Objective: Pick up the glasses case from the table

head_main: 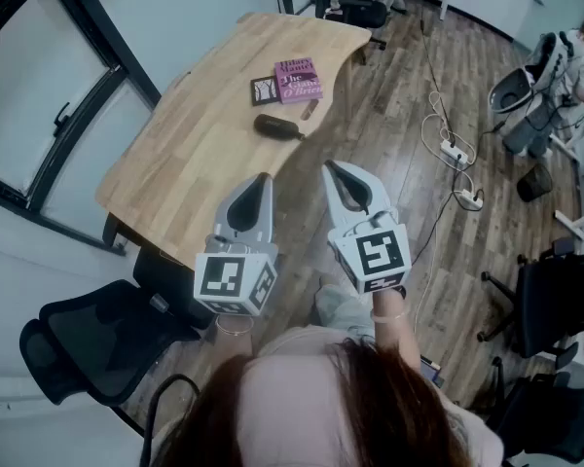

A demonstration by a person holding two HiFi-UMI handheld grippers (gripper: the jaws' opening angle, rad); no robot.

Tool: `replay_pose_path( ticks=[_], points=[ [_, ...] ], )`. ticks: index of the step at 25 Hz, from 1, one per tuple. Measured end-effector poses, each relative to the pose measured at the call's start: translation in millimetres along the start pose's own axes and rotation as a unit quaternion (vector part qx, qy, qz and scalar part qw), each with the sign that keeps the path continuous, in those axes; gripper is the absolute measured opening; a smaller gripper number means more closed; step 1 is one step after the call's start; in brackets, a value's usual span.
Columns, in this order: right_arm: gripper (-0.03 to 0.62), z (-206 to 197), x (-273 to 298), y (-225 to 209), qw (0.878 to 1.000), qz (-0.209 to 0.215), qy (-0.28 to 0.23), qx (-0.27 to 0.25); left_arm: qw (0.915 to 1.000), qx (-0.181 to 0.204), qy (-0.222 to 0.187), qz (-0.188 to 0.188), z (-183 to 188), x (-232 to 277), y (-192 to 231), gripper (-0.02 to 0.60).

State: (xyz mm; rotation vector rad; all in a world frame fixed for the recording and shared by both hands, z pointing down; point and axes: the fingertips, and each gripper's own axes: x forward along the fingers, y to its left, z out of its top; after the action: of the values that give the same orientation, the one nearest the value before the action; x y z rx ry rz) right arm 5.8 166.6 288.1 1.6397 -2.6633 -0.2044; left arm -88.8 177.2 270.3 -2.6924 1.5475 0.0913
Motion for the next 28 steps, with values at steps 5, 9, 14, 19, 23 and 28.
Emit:
replay_pose_path(
  ticks=[5, 9, 14, 19, 23, 28],
  points=[
    [0.003, 0, 2, -13, 1.000, 0.000, -0.007, 0.011, 1.0000, -0.001, 0.004, -0.003, -2, 16, -5, 0.009],
    [0.003, -1, 8, -21, 0.999, 0.018, -0.004, 0.038, 1.0000, -0.003, 0.007, -0.006, -5, 32, -9, 0.009],
    [0.003, -5, 19, -34, 0.998, 0.034, 0.003, 0.049, 0.9998, -0.010, 0.013, -0.009, -9, 54, -11, 0.009],
    [0.003, -10, 33, -52, 0.998, 0.041, 0.005, 0.047, 0.9998, -0.013, 0.014, -0.002, -11, 80, -11, 0.009],
    [0.003, -14, 47, -67, 0.999, 0.040, 0.005, 0.021, 0.9998, -0.009, 0.017, 0.007, -13, 101, -7, 0.009],
    [0.003, -20, 68, -80, 0.998, 0.057, 0.003, -0.005, 0.9995, -0.007, 0.017, 0.024, -16, 126, 1, 0.009]
  ],
)
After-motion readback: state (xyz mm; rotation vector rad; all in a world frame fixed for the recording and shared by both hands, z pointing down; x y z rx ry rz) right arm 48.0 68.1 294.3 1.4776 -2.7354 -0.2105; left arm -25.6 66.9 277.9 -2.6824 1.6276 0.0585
